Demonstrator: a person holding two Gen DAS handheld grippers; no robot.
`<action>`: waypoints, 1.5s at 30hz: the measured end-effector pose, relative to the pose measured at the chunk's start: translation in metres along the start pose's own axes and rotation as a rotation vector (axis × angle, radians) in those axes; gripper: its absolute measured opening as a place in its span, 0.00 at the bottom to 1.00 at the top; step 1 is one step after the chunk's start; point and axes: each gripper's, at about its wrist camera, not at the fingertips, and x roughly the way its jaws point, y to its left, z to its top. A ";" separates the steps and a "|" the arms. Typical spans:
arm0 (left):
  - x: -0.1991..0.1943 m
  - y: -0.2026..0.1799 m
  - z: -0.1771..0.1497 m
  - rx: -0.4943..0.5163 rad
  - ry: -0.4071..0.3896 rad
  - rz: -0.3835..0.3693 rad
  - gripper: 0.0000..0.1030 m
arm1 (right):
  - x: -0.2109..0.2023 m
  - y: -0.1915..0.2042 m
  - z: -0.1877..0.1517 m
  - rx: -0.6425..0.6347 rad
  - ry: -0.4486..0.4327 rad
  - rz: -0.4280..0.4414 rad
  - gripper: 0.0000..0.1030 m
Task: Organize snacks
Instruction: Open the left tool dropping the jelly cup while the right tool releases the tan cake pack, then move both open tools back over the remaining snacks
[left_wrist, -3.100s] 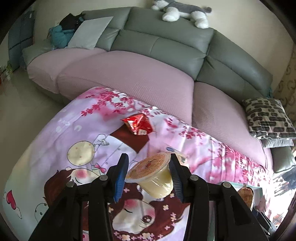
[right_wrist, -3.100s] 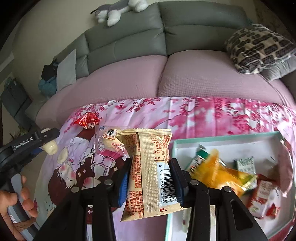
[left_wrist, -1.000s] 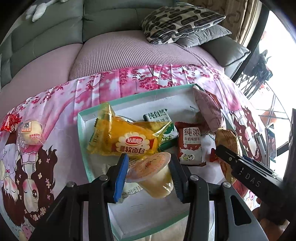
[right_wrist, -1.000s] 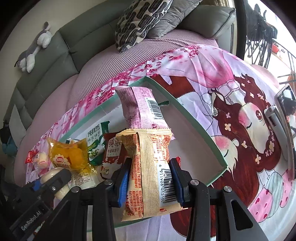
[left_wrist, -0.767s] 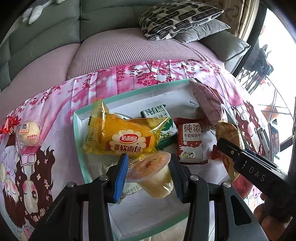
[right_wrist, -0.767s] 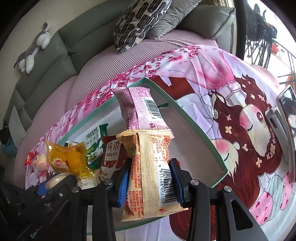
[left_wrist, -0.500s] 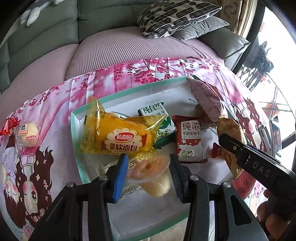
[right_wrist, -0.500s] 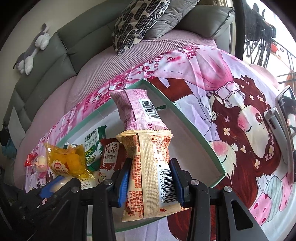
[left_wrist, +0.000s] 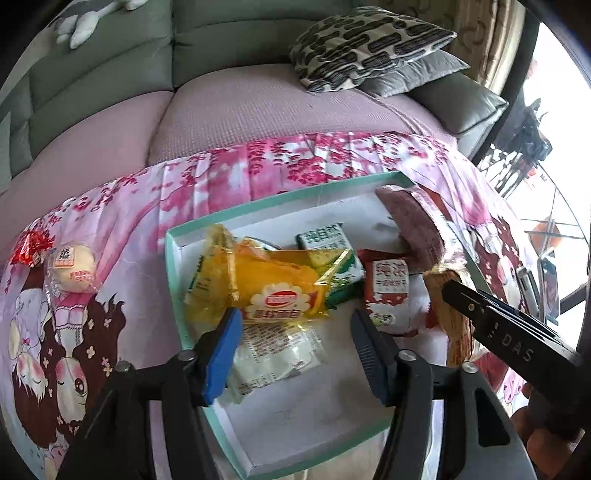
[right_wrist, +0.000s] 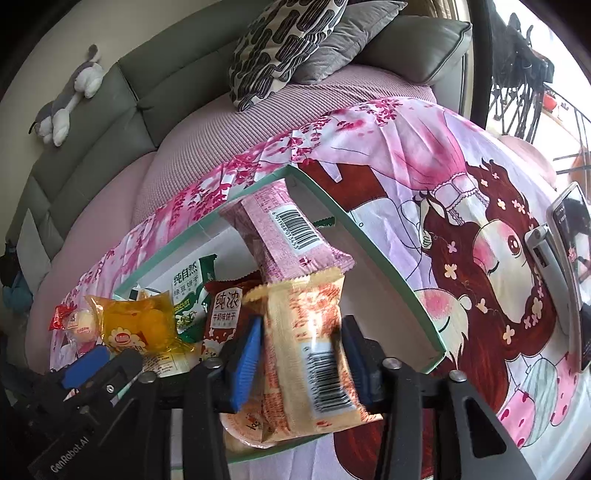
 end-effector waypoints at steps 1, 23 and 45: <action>0.001 0.002 0.000 -0.008 -0.001 0.006 0.65 | 0.000 0.000 0.000 -0.002 -0.001 -0.005 0.67; 0.010 0.057 -0.002 -0.223 -0.046 0.141 1.00 | -0.001 0.006 0.001 -0.051 -0.043 -0.037 1.00; -0.016 0.086 0.004 -0.269 -0.096 0.191 1.00 | -0.023 0.030 0.004 -0.094 -0.109 0.032 1.00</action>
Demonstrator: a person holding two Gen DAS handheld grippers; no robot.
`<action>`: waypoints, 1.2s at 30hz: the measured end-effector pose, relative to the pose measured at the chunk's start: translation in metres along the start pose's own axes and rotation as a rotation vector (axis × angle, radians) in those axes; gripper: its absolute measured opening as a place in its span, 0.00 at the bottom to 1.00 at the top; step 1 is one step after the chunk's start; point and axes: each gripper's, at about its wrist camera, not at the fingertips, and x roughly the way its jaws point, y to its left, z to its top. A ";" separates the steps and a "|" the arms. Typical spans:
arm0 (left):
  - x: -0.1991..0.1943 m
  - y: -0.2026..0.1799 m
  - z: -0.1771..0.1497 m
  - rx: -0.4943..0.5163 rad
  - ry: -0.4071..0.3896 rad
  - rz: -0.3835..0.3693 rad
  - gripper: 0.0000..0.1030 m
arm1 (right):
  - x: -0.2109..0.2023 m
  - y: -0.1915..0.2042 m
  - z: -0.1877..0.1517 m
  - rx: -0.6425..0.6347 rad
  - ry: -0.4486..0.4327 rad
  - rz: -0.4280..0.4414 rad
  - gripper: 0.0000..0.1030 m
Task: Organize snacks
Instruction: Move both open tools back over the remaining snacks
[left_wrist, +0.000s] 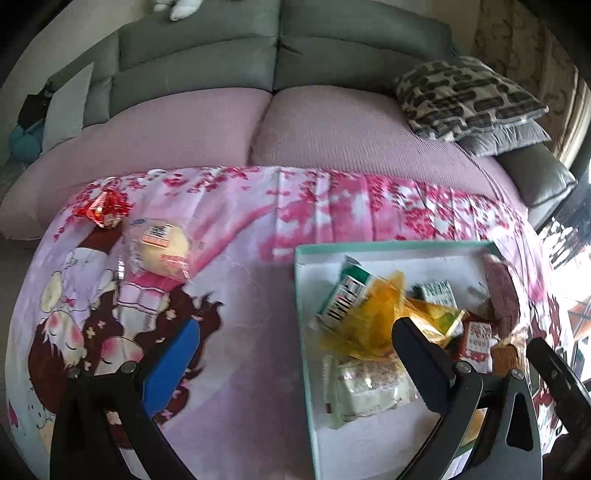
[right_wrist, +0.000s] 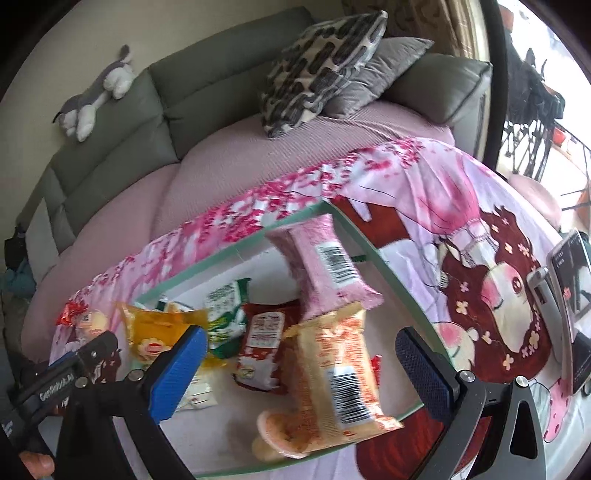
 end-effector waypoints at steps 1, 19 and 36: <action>-0.001 0.003 0.000 -0.005 -0.005 0.008 1.00 | 0.000 0.005 0.000 -0.010 0.000 0.007 1.00; -0.021 0.122 0.015 -0.214 -0.063 0.169 1.00 | 0.007 0.069 -0.015 -0.183 0.035 0.041 1.00; -0.031 0.192 0.012 -0.316 -0.057 0.238 1.00 | 0.013 0.136 -0.025 -0.276 0.043 0.173 1.00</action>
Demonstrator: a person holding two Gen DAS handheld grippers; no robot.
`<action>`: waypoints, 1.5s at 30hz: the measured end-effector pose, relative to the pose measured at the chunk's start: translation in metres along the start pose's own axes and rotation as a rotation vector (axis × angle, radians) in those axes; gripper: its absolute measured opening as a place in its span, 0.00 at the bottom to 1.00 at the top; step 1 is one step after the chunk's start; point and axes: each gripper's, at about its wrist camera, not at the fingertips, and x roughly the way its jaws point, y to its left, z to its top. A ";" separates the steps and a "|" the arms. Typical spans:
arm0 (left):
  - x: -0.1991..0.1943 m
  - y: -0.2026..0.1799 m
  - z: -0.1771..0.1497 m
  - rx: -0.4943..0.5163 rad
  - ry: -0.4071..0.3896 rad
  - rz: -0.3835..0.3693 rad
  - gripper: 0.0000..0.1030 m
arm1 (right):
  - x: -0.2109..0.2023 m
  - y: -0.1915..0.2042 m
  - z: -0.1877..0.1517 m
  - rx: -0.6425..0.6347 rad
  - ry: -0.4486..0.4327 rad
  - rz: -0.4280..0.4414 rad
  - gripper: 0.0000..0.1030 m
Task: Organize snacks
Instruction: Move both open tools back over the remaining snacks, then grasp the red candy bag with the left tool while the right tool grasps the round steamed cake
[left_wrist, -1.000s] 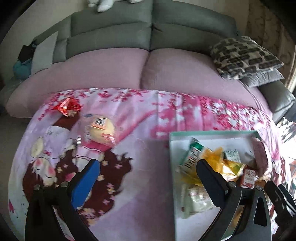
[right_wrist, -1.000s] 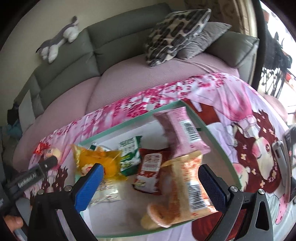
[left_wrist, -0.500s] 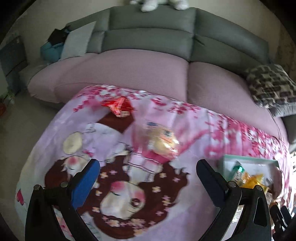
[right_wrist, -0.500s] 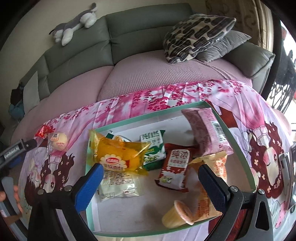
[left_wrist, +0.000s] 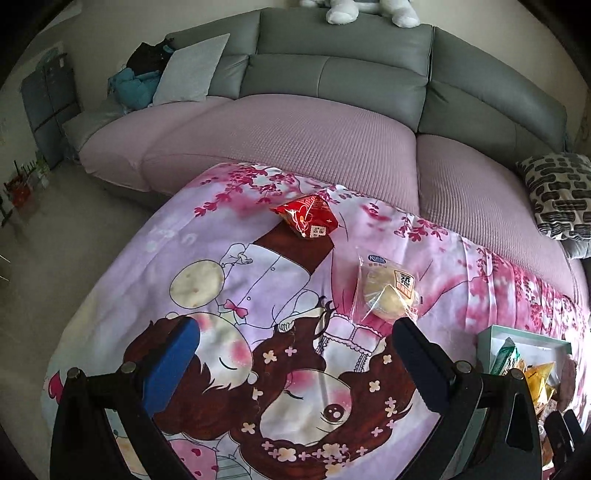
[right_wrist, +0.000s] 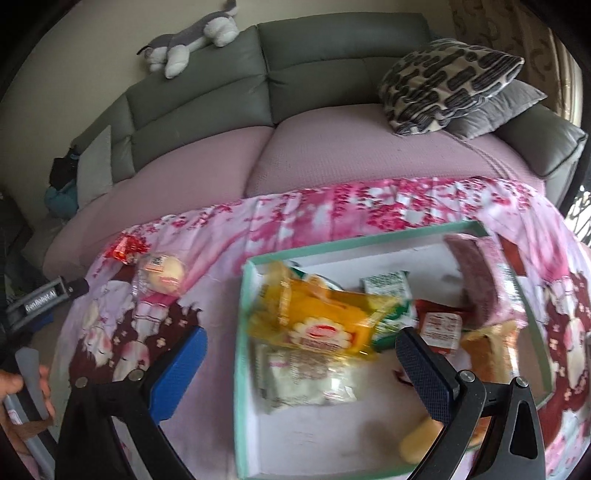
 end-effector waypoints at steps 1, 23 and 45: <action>0.001 0.002 0.001 -0.002 0.000 -0.005 1.00 | 0.003 0.005 0.002 -0.003 0.003 0.021 1.00; 0.055 0.061 0.050 -0.060 0.030 -0.160 1.00 | 0.110 0.141 0.037 -0.110 0.169 0.276 1.00; 0.153 -0.015 0.093 0.078 0.180 -0.234 0.99 | 0.207 0.168 0.050 -0.090 0.332 0.282 1.00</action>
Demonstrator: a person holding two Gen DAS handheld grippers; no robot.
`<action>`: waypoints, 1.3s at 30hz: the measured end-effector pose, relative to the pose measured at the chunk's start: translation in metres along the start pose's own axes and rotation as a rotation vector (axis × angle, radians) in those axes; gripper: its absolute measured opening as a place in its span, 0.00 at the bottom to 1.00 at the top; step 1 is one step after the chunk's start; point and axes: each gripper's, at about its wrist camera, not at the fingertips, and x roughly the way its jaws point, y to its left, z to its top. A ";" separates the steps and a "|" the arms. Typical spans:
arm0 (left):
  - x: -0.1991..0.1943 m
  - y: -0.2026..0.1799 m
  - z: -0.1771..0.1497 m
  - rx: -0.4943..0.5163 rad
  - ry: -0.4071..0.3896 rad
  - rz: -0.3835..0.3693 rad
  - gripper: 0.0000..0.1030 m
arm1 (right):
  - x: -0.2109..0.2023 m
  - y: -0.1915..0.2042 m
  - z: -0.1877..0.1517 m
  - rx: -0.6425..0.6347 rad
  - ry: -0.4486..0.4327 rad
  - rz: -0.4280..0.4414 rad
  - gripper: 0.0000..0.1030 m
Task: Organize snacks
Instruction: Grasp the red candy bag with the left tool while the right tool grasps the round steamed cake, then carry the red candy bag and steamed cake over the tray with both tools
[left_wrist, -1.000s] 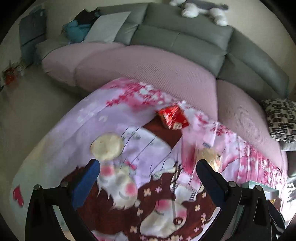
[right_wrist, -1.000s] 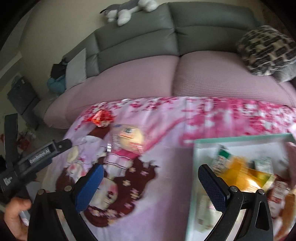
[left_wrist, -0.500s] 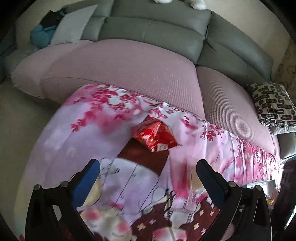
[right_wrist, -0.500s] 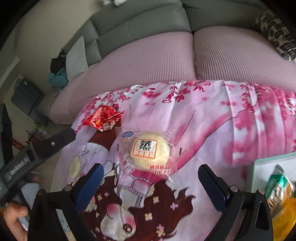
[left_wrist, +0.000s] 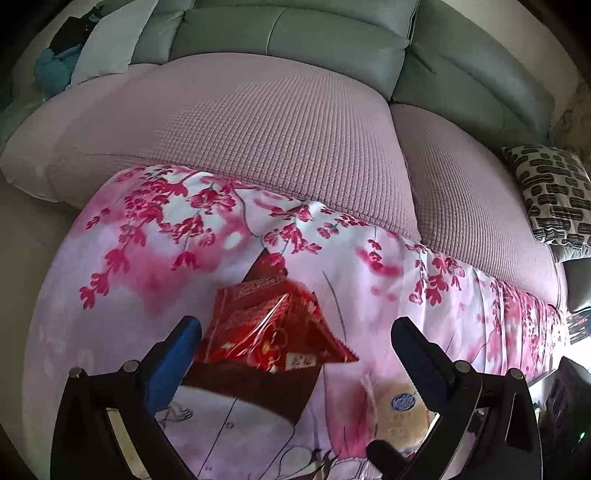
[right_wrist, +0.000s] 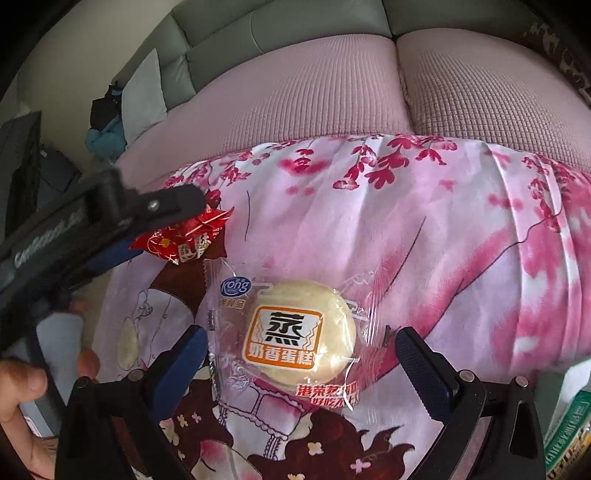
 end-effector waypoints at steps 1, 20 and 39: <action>0.001 -0.001 0.001 0.002 -0.001 0.004 0.99 | 0.001 0.000 0.000 -0.002 0.000 0.000 0.99; -0.007 -0.004 -0.018 -0.055 0.027 0.001 0.51 | -0.013 0.008 -0.003 -0.033 -0.001 -0.041 0.63; -0.129 -0.049 -0.108 -0.128 -0.175 -0.168 0.51 | -0.132 -0.022 -0.094 0.036 -0.141 -0.050 0.62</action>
